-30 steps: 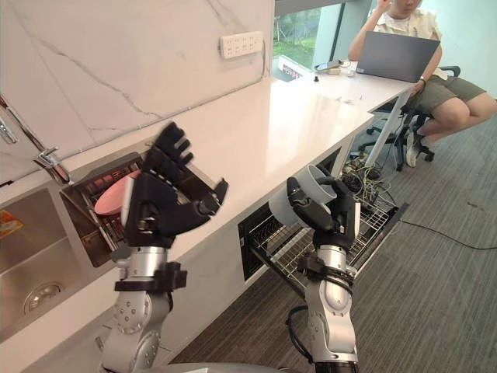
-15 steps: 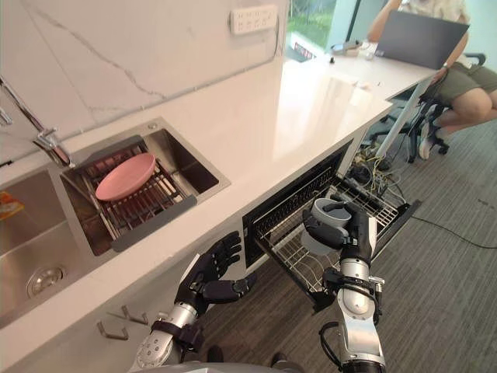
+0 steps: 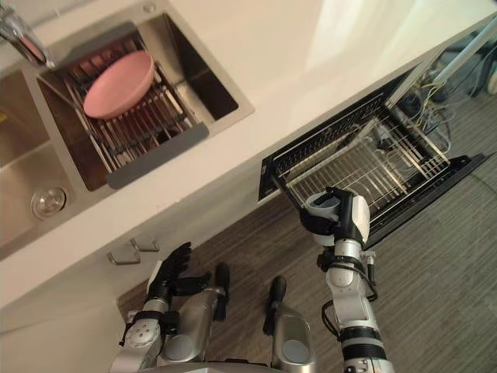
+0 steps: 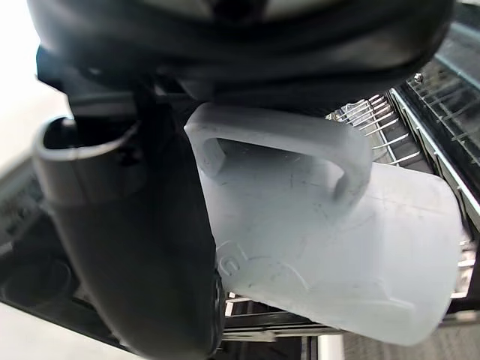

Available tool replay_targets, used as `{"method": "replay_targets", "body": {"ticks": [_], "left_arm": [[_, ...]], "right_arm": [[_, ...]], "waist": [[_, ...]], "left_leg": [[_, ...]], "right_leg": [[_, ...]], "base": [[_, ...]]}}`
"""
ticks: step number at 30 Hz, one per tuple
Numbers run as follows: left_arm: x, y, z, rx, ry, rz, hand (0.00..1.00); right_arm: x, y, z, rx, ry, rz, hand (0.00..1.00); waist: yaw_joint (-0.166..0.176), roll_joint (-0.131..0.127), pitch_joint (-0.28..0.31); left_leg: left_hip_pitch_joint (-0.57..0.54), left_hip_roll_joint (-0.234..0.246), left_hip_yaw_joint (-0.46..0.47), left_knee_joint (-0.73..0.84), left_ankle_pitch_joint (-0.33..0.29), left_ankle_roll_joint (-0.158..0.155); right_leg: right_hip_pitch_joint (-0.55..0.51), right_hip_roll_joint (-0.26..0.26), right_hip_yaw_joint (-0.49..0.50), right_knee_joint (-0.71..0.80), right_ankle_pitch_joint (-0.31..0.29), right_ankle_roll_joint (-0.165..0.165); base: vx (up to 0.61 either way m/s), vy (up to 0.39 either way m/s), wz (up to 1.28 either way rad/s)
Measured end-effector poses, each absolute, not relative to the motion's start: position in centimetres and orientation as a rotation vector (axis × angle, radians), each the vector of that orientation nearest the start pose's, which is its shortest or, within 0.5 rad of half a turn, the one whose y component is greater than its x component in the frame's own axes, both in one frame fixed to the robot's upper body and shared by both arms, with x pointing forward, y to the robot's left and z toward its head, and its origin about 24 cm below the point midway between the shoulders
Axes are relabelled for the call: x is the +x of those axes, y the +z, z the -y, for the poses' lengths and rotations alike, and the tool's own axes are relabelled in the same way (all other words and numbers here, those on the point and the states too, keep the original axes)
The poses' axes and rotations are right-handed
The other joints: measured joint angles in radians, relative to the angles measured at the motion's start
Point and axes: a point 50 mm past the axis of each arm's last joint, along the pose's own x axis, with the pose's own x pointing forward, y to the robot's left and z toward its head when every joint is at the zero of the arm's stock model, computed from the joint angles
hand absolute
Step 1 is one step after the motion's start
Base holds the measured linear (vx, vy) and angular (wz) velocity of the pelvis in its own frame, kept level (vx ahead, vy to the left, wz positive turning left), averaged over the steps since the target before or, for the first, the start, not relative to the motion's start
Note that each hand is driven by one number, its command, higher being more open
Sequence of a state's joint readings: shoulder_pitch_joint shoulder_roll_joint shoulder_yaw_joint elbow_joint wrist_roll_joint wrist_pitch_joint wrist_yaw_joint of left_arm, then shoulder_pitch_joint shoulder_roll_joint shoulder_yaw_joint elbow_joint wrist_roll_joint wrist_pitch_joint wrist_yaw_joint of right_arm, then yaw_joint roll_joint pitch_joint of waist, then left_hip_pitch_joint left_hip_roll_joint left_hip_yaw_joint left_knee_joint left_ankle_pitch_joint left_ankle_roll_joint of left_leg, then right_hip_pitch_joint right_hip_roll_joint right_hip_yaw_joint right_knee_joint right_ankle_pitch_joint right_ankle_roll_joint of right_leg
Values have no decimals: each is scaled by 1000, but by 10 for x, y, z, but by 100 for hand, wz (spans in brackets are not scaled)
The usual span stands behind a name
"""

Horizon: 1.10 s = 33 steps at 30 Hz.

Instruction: Walk over to the sink, pick up the cup, carry it to the dishwasher, place the cup inside the dishwasher, then close the dishwasher door

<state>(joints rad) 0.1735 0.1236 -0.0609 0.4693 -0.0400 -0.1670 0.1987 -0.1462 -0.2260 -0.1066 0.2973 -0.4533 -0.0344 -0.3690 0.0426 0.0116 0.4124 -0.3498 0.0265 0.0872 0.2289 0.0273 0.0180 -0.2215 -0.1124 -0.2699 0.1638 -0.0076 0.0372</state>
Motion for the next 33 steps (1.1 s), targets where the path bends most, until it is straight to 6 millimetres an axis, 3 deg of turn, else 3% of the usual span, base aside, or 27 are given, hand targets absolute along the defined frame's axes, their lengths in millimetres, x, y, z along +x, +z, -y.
{"method": "replay_targets", "body": {"ticks": [5, 10, 11, 22, 33], "left_arm": [[173, -89, -192, 118, 260, -511, 90], [177, -91, -187, 86, 272, -503, 90], [178, -91, -186, 76, 275, -505, 90], [181, -93, -183, 42, 289, -513, 90], [182, -94, -181, 31, 290, -517, 90]], "right_arm": [[294, 49, 249, -689, -552, -14, 30], [304, 65, 249, -684, -601, 38, 30], [306, 67, 249, -678, -614, 48, 90], [308, 62, 267, -651, -718, -36, 90], [307, 72, 273, -525, -770, -3, 90]], "waist": [[23, 6, 16], [27, 17, 32], [27, 19, 33], [30, 28, 38], [29, 28, 38]], "left_leg": [[-26, -11, -10, -41, 37, 6], [-34, -12, -17, -60, 49, 7], [-34, -12, -18, -65, 51, 6], [-34, -13, -23, -88, 61, 6], [-9, -7, -13, -110, 68, 2]], "right_leg": [[-46, -10, -9, 12, -1, 0], [-63, -9, -15, 14, -3, -4], [-65, -9, -14, 13, -4, -5], [-73, -7, -17, 13, -9, -8], [-61, 0, -6, 6, -9, -9]], "base": [[-4, 18, 8], [1, 8, 3], [0, 0, 0], [6, 1, 0], [-1, 7, -2]]}}
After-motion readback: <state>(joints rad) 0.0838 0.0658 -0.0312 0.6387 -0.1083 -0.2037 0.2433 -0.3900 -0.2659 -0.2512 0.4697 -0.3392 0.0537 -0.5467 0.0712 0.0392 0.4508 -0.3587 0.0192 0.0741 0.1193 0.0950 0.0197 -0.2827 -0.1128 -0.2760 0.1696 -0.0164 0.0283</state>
